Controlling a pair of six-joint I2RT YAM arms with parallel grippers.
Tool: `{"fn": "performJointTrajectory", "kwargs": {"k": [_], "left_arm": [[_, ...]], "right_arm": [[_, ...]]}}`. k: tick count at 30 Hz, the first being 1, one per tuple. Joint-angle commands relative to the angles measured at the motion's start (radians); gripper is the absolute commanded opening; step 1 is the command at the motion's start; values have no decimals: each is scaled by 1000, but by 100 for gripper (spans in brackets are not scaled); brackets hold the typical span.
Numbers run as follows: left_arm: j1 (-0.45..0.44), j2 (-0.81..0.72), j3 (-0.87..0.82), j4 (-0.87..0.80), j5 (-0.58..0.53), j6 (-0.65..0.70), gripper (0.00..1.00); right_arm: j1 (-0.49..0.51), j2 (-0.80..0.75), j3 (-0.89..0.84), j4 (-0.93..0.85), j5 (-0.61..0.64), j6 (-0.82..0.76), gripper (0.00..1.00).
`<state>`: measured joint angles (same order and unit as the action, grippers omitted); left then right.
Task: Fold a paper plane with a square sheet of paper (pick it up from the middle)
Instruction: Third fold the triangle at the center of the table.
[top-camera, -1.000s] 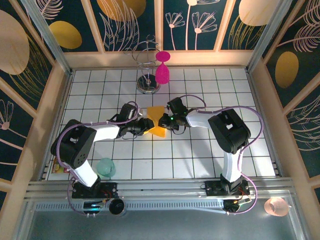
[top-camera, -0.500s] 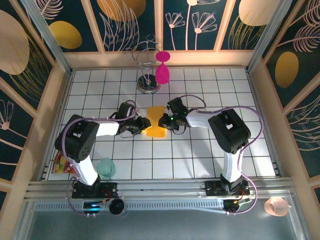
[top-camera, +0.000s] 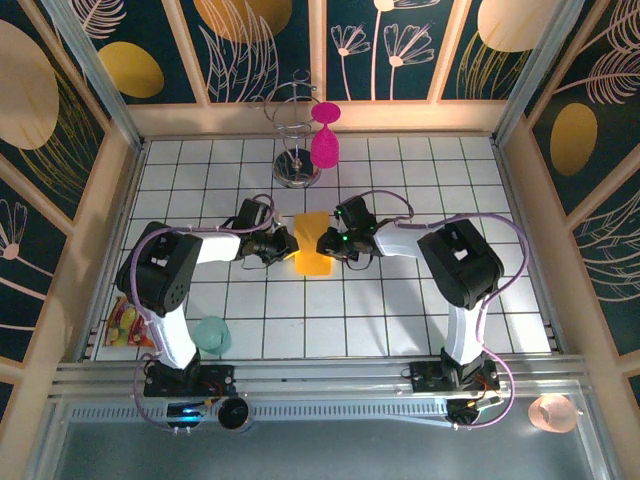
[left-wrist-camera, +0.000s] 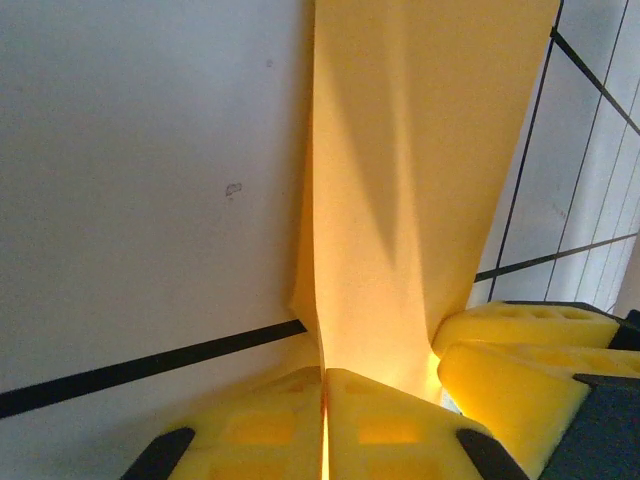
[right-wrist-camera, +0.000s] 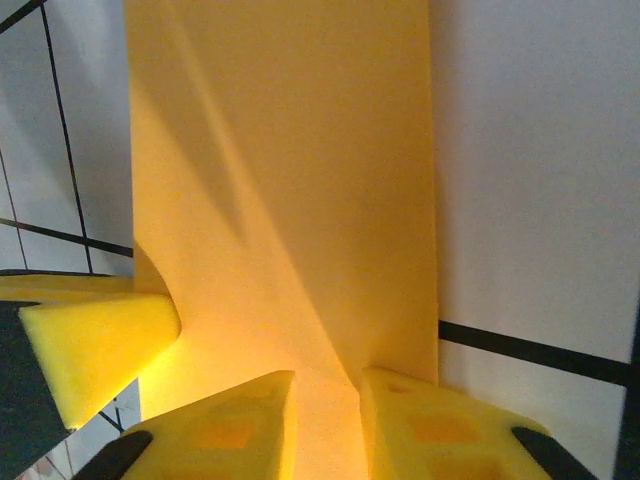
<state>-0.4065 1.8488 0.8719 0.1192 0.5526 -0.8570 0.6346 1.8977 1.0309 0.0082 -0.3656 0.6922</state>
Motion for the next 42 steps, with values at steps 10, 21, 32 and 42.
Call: {"fn": "performJointTrajectory", "kwargs": {"k": [10, 21, 32, 42], "left_arm": [[5, -103, -33, 74, 13, -131, 4], [5, -128, -50, 108, 28, -229, 3], [5, -115, -44, 103, 32, -243, 3], [5, -111, -40, 99, 35, -242, 3]], "right_arm": [[-3, -254, -144, 312, 144, -289, 40], [49, -310, -312, 584, 159, -586, 61], [171, -297, -412, 665, 131, -877, 69], [219, -188, -381, 628, 323, -1005, 71]]}}
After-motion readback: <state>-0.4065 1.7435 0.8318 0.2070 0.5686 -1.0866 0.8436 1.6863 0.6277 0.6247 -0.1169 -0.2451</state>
